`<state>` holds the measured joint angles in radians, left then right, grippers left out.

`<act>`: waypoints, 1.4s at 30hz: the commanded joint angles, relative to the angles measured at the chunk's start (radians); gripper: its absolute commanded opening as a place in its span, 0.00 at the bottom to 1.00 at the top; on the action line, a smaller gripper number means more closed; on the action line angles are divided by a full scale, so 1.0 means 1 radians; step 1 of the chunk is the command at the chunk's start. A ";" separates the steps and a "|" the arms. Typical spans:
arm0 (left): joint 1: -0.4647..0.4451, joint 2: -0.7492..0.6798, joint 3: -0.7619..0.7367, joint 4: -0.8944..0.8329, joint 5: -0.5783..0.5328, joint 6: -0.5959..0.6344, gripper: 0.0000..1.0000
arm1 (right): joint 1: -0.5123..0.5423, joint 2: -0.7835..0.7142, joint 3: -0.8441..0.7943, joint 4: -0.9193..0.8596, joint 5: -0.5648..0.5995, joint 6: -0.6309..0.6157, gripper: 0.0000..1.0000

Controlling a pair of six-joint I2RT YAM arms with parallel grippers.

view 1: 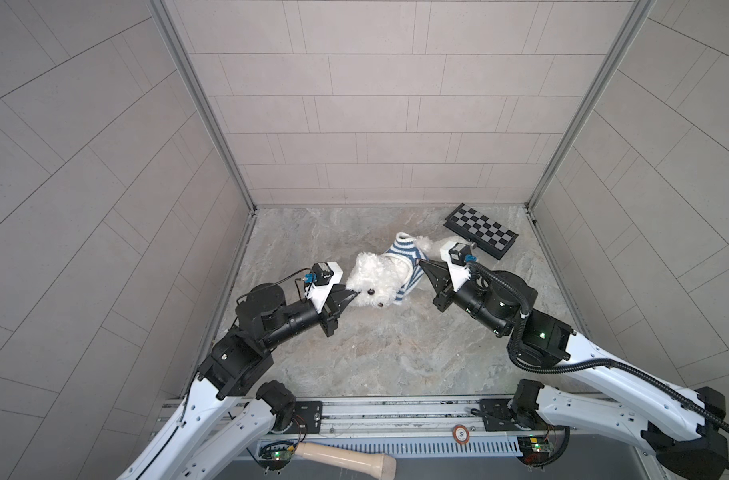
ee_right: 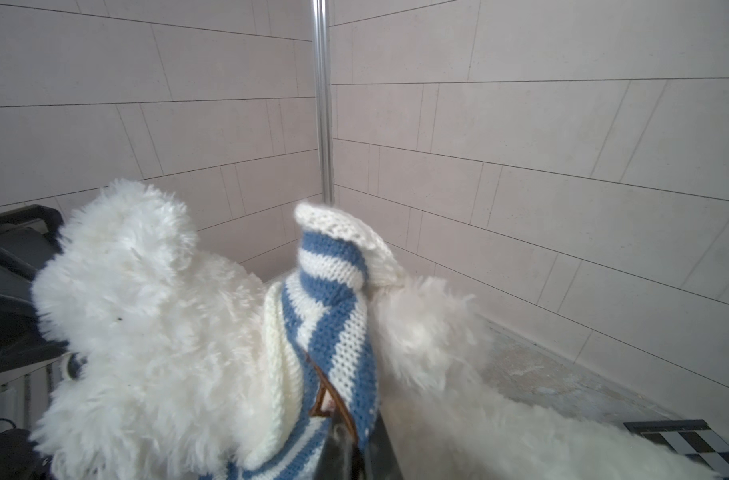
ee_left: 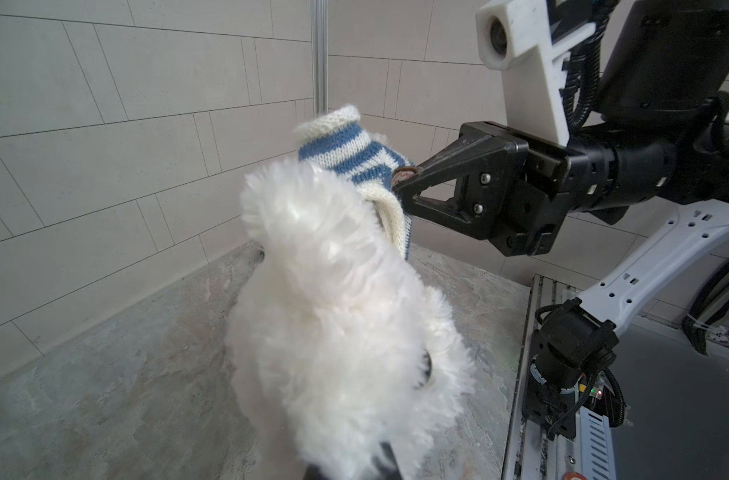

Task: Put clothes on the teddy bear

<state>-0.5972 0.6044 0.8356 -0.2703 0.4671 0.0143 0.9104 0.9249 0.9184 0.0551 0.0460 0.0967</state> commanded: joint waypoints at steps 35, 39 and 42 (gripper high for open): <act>-0.003 -0.077 0.025 0.333 0.135 -0.325 0.00 | -0.088 -0.290 -0.242 0.160 -0.378 0.308 0.25; -0.003 -0.077 0.034 0.327 0.142 -0.325 0.00 | -0.088 -0.241 -0.225 0.205 -0.438 0.331 0.27; -0.003 -0.076 0.036 0.323 0.151 -0.326 0.00 | -0.088 -0.202 -0.211 0.251 -0.465 0.342 0.28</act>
<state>-0.5968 0.5385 0.8322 -0.0139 0.5957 -0.3000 0.8242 0.7013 0.6807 0.2241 -0.3725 0.4023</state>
